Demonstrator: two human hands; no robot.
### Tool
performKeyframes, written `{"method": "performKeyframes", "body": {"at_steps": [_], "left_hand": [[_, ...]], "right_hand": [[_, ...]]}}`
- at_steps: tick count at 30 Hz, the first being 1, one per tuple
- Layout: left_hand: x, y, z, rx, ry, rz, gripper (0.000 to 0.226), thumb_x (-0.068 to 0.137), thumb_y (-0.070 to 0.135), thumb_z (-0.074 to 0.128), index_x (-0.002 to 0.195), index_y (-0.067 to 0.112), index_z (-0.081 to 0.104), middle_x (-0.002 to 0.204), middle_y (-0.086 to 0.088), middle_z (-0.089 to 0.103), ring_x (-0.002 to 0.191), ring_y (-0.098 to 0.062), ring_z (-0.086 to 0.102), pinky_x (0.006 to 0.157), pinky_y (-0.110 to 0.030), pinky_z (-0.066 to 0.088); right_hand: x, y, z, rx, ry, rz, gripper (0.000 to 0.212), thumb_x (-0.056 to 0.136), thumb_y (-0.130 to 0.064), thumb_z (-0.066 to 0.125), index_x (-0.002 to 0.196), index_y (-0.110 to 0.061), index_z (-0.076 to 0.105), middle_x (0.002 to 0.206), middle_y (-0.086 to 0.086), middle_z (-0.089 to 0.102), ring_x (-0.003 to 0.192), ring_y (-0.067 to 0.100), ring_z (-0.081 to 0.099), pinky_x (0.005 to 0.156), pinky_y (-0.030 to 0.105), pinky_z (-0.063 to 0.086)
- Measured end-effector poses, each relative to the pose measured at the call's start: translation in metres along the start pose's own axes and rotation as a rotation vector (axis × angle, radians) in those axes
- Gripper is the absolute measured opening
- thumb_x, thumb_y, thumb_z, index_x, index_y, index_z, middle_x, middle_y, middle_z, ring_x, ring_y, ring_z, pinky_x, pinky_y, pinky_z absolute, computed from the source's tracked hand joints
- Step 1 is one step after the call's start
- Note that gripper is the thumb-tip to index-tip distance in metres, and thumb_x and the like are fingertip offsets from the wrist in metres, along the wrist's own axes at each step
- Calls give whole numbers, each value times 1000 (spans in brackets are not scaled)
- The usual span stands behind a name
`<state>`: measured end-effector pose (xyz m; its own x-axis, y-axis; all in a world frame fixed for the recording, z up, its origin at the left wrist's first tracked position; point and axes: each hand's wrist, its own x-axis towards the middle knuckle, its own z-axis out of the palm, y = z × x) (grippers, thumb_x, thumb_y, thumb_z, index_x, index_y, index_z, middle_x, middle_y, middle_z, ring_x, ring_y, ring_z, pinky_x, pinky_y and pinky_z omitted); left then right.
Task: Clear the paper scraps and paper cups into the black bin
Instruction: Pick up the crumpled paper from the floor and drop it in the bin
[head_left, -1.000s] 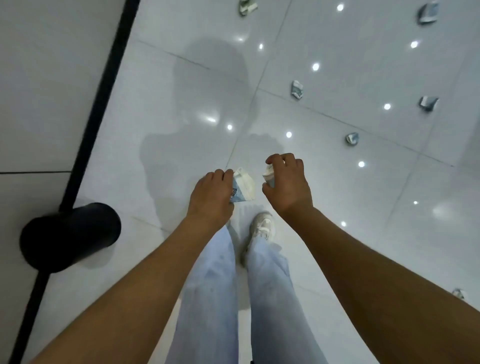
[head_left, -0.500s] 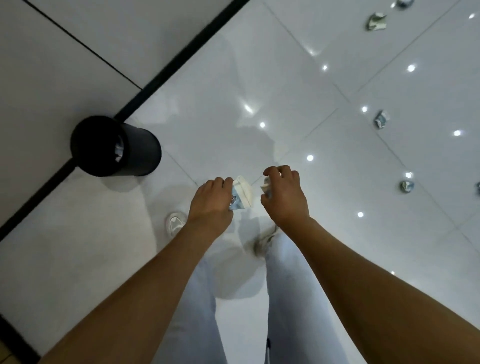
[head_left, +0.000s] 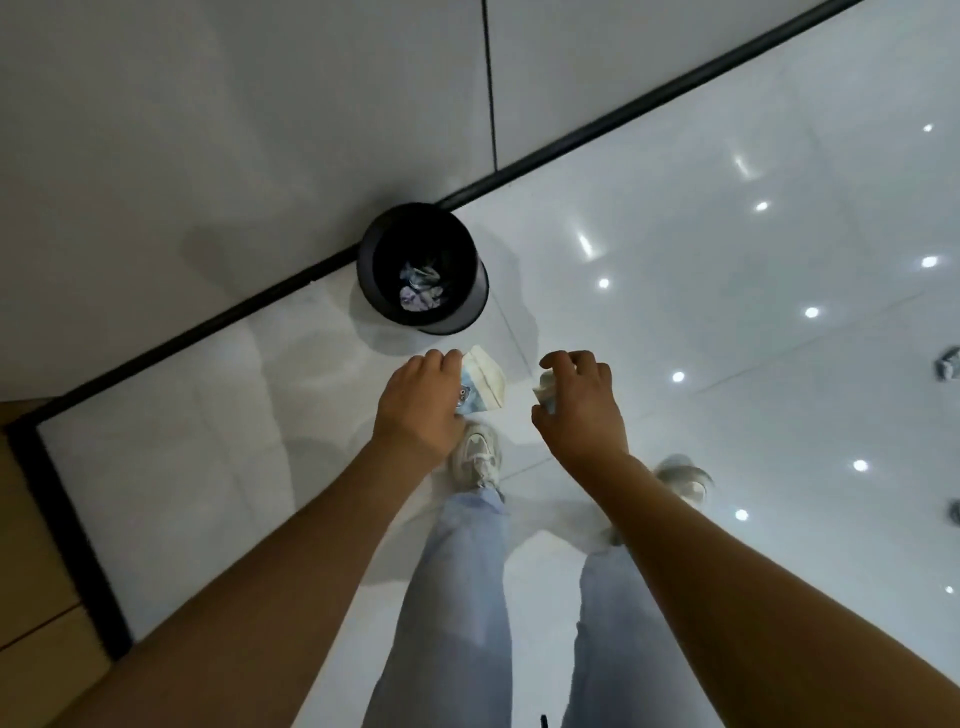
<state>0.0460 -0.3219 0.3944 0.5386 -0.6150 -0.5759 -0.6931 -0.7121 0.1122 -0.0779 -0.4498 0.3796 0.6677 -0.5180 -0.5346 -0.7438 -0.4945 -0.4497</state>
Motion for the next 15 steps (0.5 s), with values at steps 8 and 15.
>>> {"method": "performKeyframes", "body": {"at_steps": [8, 15], "left_hand": [[17, -82, -2, -237, 44, -249, 69, 78, 28, 74, 135, 12, 38, 124, -10, 50, 113, -26, 48, 89, -34, 45], [96, -93, -22, -326, 66, -348, 66, 79, 24, 74, 134, 10, 39, 127, -13, 49, 116, -31, 46, 89, -40, 46]], "right_hand": [[38, -60, 21, -14, -82, -50, 47, 84, -10, 61, 129, -15, 47, 131, 8, 44, 121, 26, 37, 82, 37, 50], [85, -60, 12, -107, -161, -123, 53, 86, -15, 65, 134, -19, 43, 137, 6, 41, 124, 24, 36, 86, 33, 47]]}}
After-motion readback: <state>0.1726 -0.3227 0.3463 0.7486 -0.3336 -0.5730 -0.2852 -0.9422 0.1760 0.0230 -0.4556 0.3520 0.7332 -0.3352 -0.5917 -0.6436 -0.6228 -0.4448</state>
